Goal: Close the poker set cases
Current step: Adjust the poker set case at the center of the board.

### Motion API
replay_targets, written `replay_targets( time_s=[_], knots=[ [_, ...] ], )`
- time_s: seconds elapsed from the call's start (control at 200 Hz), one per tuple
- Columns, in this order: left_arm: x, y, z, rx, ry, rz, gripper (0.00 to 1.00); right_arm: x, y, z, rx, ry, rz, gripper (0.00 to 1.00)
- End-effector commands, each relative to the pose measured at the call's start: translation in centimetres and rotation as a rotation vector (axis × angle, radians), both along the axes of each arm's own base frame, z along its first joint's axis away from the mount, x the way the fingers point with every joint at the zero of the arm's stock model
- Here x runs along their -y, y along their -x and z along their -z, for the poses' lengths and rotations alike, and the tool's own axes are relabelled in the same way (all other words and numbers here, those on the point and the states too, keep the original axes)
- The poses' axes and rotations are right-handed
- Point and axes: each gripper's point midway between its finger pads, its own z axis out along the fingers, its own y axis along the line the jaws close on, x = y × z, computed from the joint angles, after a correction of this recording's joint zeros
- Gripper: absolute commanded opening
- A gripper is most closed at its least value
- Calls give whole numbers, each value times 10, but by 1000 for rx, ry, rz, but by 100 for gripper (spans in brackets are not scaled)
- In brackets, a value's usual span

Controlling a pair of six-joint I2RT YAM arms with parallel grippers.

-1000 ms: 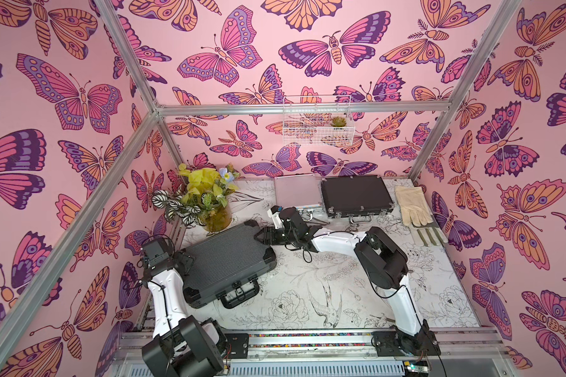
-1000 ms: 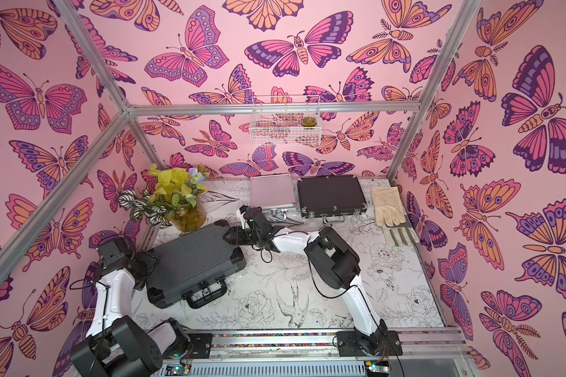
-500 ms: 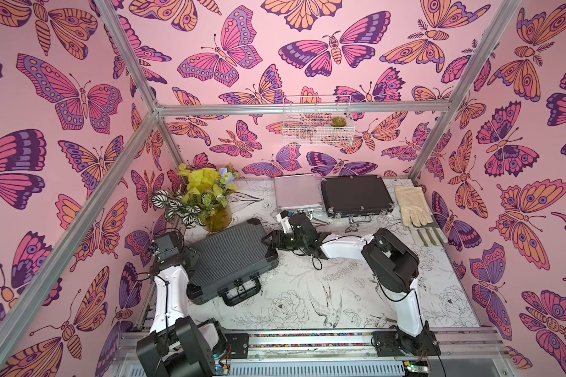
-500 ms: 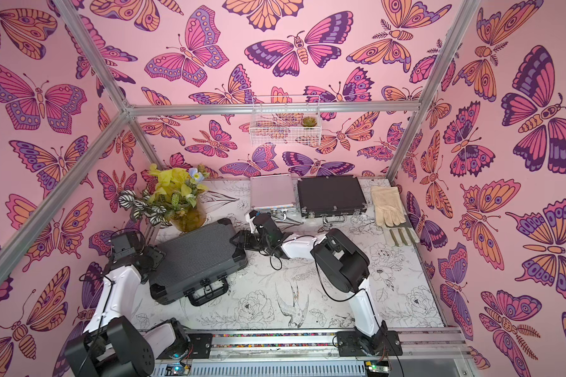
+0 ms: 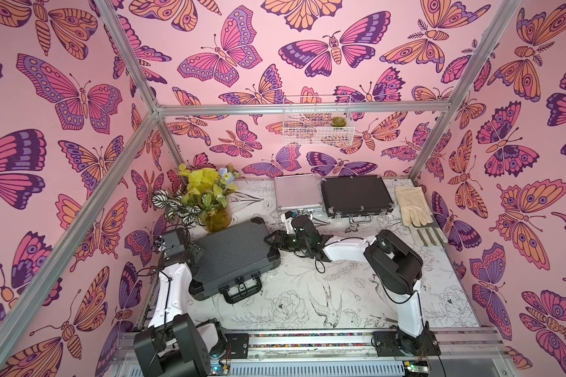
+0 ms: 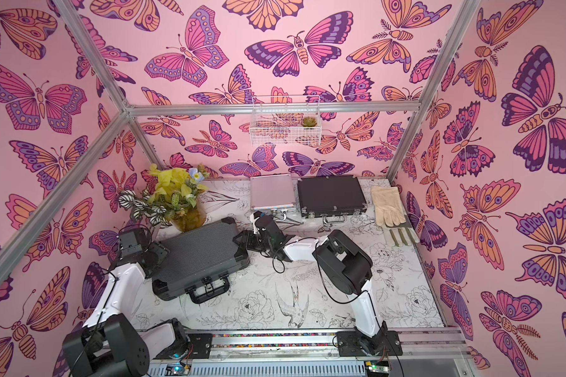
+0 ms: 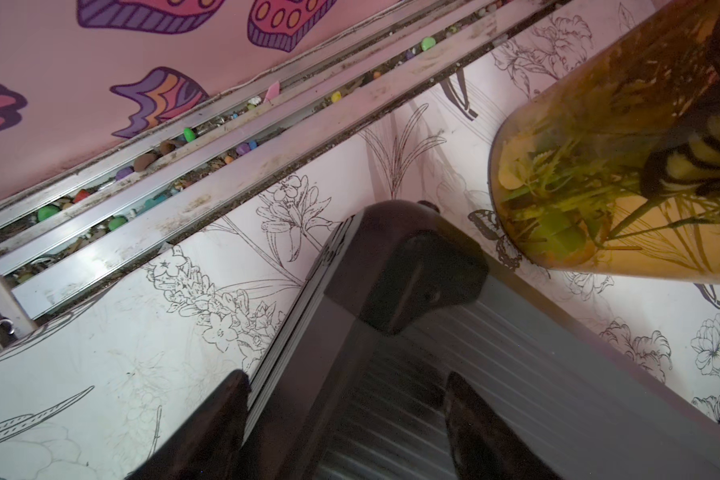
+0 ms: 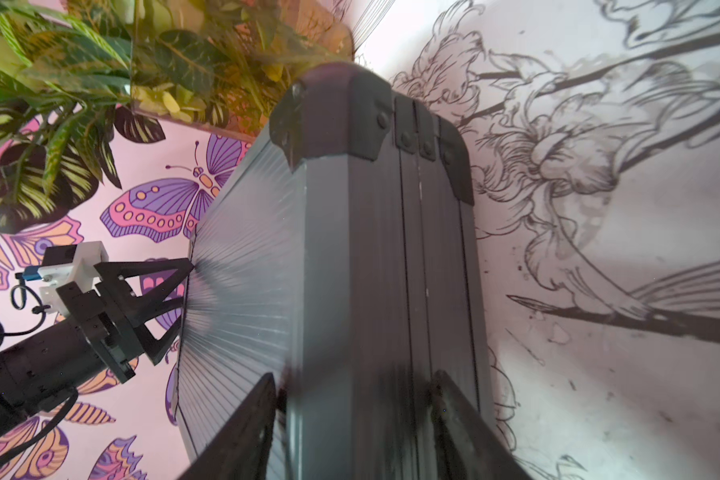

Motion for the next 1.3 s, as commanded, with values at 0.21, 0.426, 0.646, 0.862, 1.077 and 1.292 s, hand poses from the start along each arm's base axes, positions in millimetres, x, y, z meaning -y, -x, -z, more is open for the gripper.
replay_targets(
  time_s=[0.21,0.426,0.646,0.862,1.077,1.292],
  knots=[
    [109,22,54,-167,405,246,74,-48,113,-29,-62,-112,-266,58],
    [112,15,51,-147,418,258,74,-44,125,-33,-62,-111,-270,58],
    [111,13,59,-169,430,237,74,-38,103,-29,-46,-53,-277,60],
    [109,10,64,-184,432,227,74,-21,64,-14,-9,47,-330,63],
    [105,11,71,-212,425,217,74,-41,60,4,-62,4,-423,62],
    [102,5,69,-209,424,227,74,-67,108,-18,-55,-90,-547,59]
  ],
)
